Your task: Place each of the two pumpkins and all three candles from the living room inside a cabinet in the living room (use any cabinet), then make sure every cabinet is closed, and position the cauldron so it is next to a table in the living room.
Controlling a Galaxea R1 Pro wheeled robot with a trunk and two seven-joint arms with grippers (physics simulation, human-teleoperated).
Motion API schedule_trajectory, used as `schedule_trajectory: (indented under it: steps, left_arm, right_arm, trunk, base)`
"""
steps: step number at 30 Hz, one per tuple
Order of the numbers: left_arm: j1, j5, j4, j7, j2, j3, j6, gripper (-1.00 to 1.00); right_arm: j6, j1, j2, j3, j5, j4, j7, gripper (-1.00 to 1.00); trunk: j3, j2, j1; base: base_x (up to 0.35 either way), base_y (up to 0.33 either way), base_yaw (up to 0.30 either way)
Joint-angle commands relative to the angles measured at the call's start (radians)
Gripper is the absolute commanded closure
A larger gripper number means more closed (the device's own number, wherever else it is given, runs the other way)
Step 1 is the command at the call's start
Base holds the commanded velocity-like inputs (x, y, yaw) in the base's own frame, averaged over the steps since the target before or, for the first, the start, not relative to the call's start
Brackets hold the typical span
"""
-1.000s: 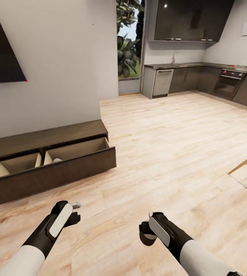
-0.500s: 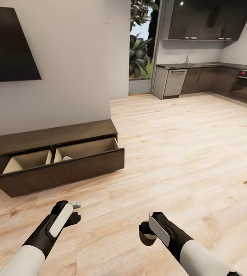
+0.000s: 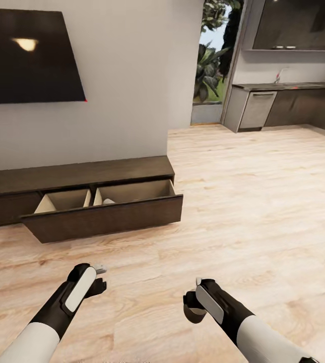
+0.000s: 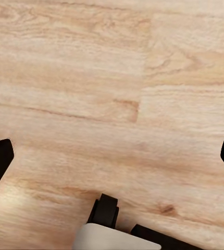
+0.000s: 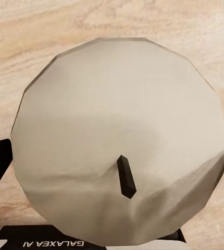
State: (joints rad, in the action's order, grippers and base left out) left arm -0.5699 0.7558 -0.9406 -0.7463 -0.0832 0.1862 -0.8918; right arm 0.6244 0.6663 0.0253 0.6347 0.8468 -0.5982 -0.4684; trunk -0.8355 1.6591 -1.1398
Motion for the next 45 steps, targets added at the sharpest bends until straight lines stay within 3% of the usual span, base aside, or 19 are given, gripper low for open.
schedule_trajectory:
  steps: [1, 12, 16, 23, 28, 30, 34, 41, 45]
  left_arm:
    - [-0.001, 0.011, -0.001, -0.011, -0.001, 0.004, -0.001, -1.00]
    - [-0.001, 0.011, -0.005, -0.009, -0.003, 0.004, -0.002, -1.00]
    - [-0.001, 0.010, -0.022, -0.014, -0.003, 0.004, -0.008, -1.00]
    - [0.018, 0.010, -0.221, -0.016, -0.016, 0.002, -0.078, -1.00]
    - [0.124, 0.017, -0.502, -0.015, -0.067, 0.001, -0.100, -1.00]
    - [0.163, 0.017, -0.559, -0.015, -0.076, 0.000, -0.102, -1.00]
    - [0.189, 0.016, -0.606, -0.015, -0.084, 0.003, -0.104, -1.00]
    - [0.194, 0.017, -0.619, -0.010, -0.084, -0.022, -0.104, -1.00]
    - [0.194, 0.017, -0.619, -0.009, -0.081, -0.023, -0.102, -1.00]
  right_arm:
    - [0.000, 0.001, -0.001, 0.005, 0.011, -0.002, -0.010, 1.00]
    - [0.002, 0.001, 0.000, 0.004, 0.011, -0.006, -0.010, 1.00]
    - [0.027, 0.001, -0.003, 0.000, 0.020, -0.100, -0.015, 1.00]
    - [0.127, 0.001, -0.004, -0.007, 0.031, -0.282, -0.017, 1.00]
    - [0.230, 0.001, -0.006, -0.009, 0.034, -0.426, -0.019, 1.00]
    - [0.255, 0.000, -0.008, -0.017, 0.038, -0.511, -0.020, 1.00]
    - [0.329, -0.004, -0.011, -0.134, 0.049, -0.627, -0.023, 1.00]
    - [0.375, -0.005, -0.022, -0.378, 0.050, -0.701, -0.018, 1.00]
    - [0.375, -0.006, -0.034, -0.451, 0.053, -0.719, -0.011, 1.00]
  trunk:
    - [-0.001, 0.000, 0.000]
    - [-0.005, 0.000, 0.000]
    - [-0.006, 0.000, 0.000]
    - [-0.009, 0.000, 0.000]
    - [-0.009, 0.000, 0.000]
    - [-0.009, 0.000, 0.000]
    - [-0.009, 0.000, 0.000]
    - [-0.009, 0.000, 0.000]
    - [-0.009, 0.000, 0.000]
  base:
    - [0.000, 0.000, 0.272]
    - [0.100, 0.018, 0.223]
    - [0.092, 0.019, 0.071]
    - [0.009, 0.002, 0.190]
    - [0.001, 0.000, 0.026]
    - [0.000, 0.000, 0.005]
    - [0.000, 0.000, 0.001]
    - [0.116, 0.000, 0.000]
    - [0.257, 0.000, 0.000]
